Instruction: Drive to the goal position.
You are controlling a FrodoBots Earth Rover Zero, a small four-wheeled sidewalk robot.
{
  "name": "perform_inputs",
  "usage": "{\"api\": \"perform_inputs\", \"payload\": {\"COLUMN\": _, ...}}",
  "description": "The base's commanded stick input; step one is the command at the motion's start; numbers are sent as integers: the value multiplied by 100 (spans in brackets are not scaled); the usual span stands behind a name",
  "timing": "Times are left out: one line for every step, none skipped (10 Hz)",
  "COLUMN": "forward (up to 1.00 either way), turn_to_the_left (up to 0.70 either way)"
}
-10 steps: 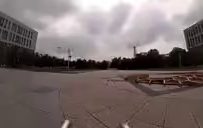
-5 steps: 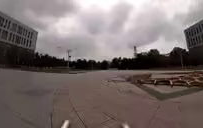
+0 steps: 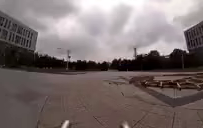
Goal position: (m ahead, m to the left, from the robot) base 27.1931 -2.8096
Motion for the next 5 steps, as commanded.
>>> {"api": "perform_inputs", "payload": {"forward": 85, "turn_to_the_left": 0}}
{"api": "perform_inputs", "payload": {"forward": 85, "turn_to_the_left": 0}}
{"api": "perform_inputs", "payload": {"forward": 85, "turn_to_the_left": 0}}
{"api": "perform_inputs", "payload": {"forward": 99, "turn_to_the_left": 0}}
{"api": "perform_inputs", "payload": {"forward": 100, "turn_to_the_left": 0}}
